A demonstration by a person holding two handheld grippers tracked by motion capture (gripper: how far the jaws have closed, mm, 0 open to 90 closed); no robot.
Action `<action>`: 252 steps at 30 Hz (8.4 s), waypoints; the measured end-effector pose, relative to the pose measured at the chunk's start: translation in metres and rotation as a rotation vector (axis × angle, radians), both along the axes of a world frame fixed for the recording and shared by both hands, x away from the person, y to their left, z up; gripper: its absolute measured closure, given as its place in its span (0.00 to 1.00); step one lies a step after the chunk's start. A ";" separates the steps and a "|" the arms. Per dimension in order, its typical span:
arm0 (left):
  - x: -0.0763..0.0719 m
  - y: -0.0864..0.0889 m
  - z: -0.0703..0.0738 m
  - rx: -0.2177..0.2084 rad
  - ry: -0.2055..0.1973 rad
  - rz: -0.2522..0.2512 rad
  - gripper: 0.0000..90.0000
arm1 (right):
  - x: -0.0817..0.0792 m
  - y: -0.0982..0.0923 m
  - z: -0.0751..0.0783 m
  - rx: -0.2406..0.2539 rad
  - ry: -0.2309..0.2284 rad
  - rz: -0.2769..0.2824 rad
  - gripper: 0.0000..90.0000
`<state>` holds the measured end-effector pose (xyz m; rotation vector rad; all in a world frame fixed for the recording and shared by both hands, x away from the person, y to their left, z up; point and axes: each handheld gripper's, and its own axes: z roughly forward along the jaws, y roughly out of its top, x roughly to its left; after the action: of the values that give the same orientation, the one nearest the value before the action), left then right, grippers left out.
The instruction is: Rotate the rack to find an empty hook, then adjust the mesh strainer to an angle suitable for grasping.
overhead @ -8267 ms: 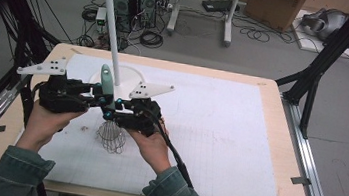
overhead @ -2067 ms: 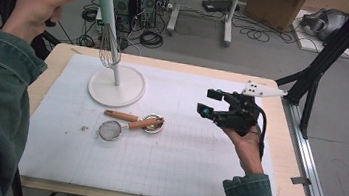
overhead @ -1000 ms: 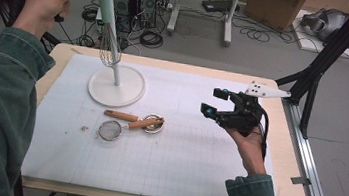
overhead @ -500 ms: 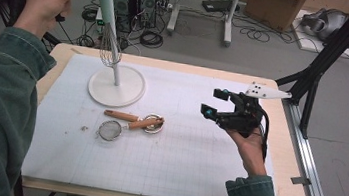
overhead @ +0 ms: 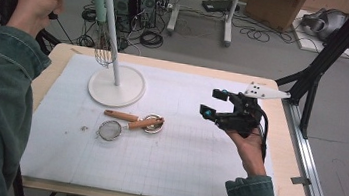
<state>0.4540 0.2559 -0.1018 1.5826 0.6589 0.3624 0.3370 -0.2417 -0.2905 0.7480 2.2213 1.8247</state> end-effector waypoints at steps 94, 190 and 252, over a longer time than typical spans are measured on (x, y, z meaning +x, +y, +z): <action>-0.100 -0.012 -0.222 0.210 0.028 -0.211 0.47 | -0.016 0.012 -0.060 -0.188 0.099 0.002 0.19; -0.074 -0.110 -0.324 0.632 0.220 -0.290 0.70 | -0.032 -0.032 -0.074 -0.144 0.096 -0.048 0.19; -0.087 -0.109 -0.309 0.644 0.183 -0.310 0.76 | -0.021 -0.013 -0.081 -0.142 0.129 -0.020 0.19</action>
<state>0.3675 0.1465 -0.4109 2.3187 0.4385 0.2047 0.3163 -0.2546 -0.3712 0.8784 2.3842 1.6313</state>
